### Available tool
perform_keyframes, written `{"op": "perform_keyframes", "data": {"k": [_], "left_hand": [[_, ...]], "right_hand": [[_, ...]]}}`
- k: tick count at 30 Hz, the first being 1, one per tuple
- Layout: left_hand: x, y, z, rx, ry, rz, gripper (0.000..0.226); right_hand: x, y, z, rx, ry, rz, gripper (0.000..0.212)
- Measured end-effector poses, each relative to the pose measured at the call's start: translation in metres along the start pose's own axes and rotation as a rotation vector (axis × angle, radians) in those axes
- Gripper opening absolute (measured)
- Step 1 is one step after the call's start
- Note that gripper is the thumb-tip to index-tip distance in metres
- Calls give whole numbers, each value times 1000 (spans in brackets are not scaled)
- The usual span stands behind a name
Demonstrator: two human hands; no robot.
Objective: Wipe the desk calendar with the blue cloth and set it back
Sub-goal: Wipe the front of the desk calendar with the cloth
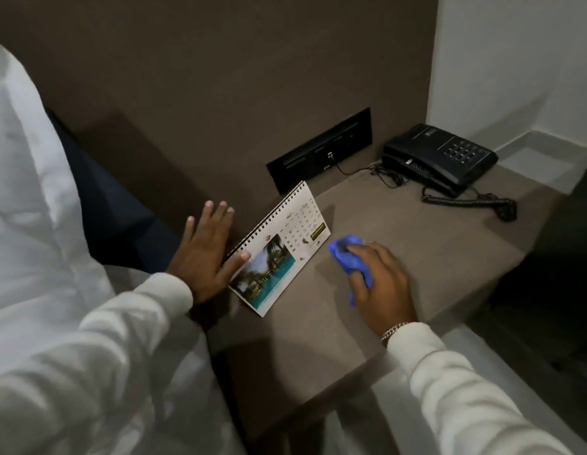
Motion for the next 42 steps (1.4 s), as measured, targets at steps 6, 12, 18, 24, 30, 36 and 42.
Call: {"op": "perform_keyframes", "data": {"k": [6, 12, 18, 24, 30, 36, 42], "left_hand": [[-8, -22, -17, 49, 52, -243, 101], [-13, -28, -28, 118, 78, -354, 103], [-15, -26, -31, 128, 168, -369, 105], [-15, -28, -32, 142, 189, -369, 107], [-15, -27, -31, 132, 196, -380, 104], [-20, -28, -29, 117, 200, -390, 104], [-17, -27, -30, 110, 173, -389, 103]], "right_hand": [[19, 12, -51, 25, -90, 27, 38], [35, 1, -89, -19, -132, 86, 40], [41, -2, -134, -8, -38, 134, 55], [28, 11, -148, -16, -93, 47, 55], [26, -16, -143, -168, -250, -67, 48], [27, 8, -149, -218, -294, -20, 52], [31, -39, -137, -298, -402, -131, 49]]}}
Point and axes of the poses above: each hand's wrist, its own y-axis away from the middle knuckle, its own z-axis out of the back of the hand, x = y × z, the point moved 7 cm from there along -y, towards the middle knuckle, and after that the axes turned 4 degrees about -z, right-handed, at the moved point
